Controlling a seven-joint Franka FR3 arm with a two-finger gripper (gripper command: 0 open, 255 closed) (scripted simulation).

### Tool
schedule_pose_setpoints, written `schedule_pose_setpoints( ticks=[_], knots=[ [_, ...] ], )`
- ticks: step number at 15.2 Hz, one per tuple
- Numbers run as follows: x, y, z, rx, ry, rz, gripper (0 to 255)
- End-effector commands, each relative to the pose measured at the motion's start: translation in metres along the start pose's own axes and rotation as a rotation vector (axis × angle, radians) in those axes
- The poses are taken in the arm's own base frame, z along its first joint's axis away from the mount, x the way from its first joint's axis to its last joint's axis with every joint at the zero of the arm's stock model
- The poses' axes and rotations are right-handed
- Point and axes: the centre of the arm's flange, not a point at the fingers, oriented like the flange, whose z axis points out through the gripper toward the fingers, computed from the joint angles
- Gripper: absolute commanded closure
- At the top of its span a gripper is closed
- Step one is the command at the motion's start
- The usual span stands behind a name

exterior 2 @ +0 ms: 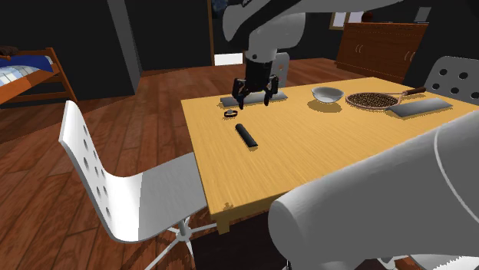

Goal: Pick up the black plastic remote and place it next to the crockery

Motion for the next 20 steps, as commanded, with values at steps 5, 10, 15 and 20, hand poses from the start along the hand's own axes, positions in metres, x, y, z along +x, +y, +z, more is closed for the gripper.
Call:
schedule_pose_setpoints(
  ticks=[5,10,15,20],
  knots=[
    [0.037,0.007,0.068,-0.015,0.022,0.004,0],
    [0.068,0.013,0.125,-0.027,0.038,0.007,0],
    [0.095,0.02,0.175,-0.037,0.052,0.01,0],
    [0.097,0.021,0.201,-0.037,0.052,0.01,0]
  ],
)
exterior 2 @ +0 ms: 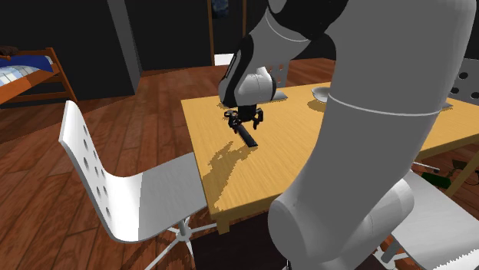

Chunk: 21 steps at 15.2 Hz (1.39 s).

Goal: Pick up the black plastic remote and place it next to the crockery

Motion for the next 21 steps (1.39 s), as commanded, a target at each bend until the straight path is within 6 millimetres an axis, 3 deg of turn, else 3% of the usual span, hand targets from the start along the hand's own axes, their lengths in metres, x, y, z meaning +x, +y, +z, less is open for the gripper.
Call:
schedule_pose_setpoints(
  ticks=[1,3,10,11,21],
  knots=[
    [0.0009,0.0001,0.0107,0.0,0.001,0.0,0],
    [0.0009,0.0001,0.019,0.0,0.001,0.0,0],
    [0.0008,0.0001,0.019,0.0,0.001,0.0,0],
    [0.0008,0.0001,0.019,0.0,0.001,0.0,255],
    [0.002,0.0003,0.0139,0.0,0.001,0.0,255]
  ],
)
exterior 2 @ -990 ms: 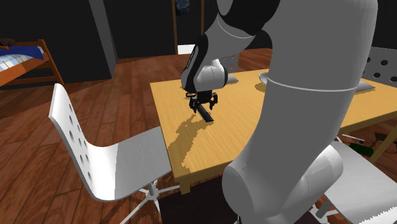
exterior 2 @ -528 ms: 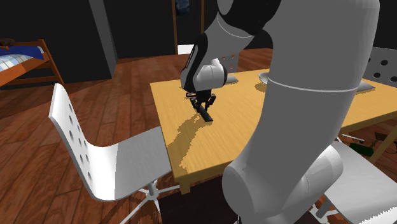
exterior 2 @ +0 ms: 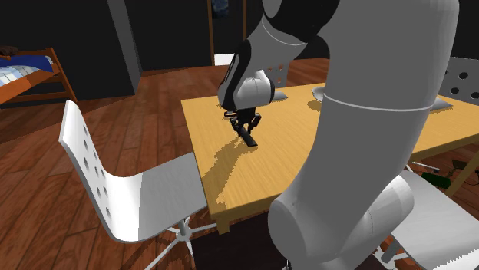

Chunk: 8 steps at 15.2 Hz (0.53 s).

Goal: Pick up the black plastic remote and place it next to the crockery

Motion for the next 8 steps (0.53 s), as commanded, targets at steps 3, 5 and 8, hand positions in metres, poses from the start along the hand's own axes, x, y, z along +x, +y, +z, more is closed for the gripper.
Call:
schedule_pose_setpoints(
  ticks=[3,5,8],
  knots=[
    [0.003,0.002,-0.015,-0.001,-0.006,0.002,255],
    [0.005,0.003,-0.026,-0.001,-0.006,0.002,255],
    [0.009,0.003,-0.041,-0.001,-0.006,0.002,255]
  ],
)
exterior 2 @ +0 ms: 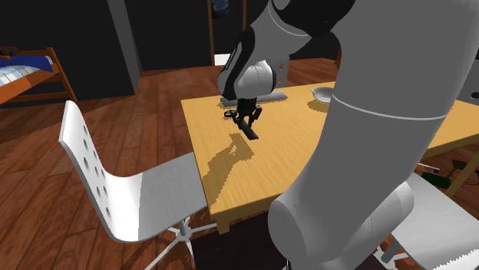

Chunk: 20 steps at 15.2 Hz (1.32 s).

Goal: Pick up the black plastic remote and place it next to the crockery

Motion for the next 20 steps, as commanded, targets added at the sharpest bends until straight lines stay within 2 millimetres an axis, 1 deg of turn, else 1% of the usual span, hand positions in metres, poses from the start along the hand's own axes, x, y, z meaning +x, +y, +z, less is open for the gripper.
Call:
schedule_pose_setpoints(
  ticks=[1,17,20],
  knots=[
    [0.003,0.001,-0.01,0.0,0.0,0.0,255],
    [0.021,0.003,-0.091,0.0,0.0,0.0,255],
    [0.02,0.043,-0.09,0.0,0.0,0.0,255]
  ],
)
